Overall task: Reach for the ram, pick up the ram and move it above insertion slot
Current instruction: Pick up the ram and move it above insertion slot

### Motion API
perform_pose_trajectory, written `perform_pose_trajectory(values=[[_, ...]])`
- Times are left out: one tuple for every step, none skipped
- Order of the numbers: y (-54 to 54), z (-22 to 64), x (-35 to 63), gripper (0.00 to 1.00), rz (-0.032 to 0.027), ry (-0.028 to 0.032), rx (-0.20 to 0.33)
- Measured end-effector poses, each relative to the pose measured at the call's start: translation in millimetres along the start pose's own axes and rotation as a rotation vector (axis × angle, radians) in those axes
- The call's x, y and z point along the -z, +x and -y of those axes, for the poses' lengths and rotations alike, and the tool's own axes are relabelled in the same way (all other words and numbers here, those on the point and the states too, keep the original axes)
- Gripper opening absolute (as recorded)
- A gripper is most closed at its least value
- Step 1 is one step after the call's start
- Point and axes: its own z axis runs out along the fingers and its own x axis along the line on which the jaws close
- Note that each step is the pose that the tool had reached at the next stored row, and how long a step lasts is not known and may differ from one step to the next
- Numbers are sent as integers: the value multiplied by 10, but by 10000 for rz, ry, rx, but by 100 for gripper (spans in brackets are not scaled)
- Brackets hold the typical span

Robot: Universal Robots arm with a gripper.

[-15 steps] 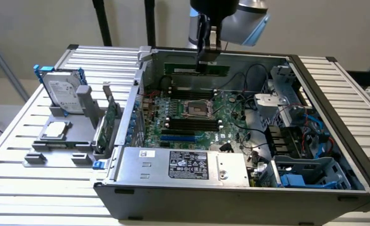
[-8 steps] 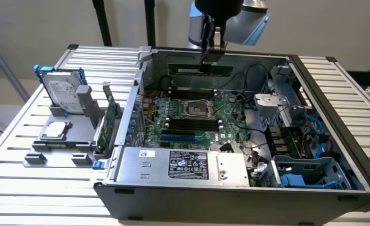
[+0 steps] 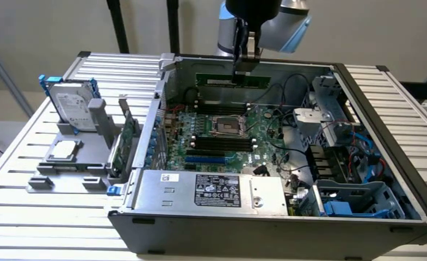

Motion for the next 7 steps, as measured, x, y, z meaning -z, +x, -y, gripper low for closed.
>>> perform_pose_trajectory(values=[[0, 0, 0, 13, 1, 1, -6], [-1, 0, -1, 13, 1, 2, -13], [-1, 0, 0, 13, 1, 3, -17], [-1, 0, -1, 13, 1, 3, -19], [-1, 0, -1, 13, 2, 3, -18], [-1, 0, -1, 13, 2, 3, -19], [-1, 0, 0, 13, 1, 3, -19]])
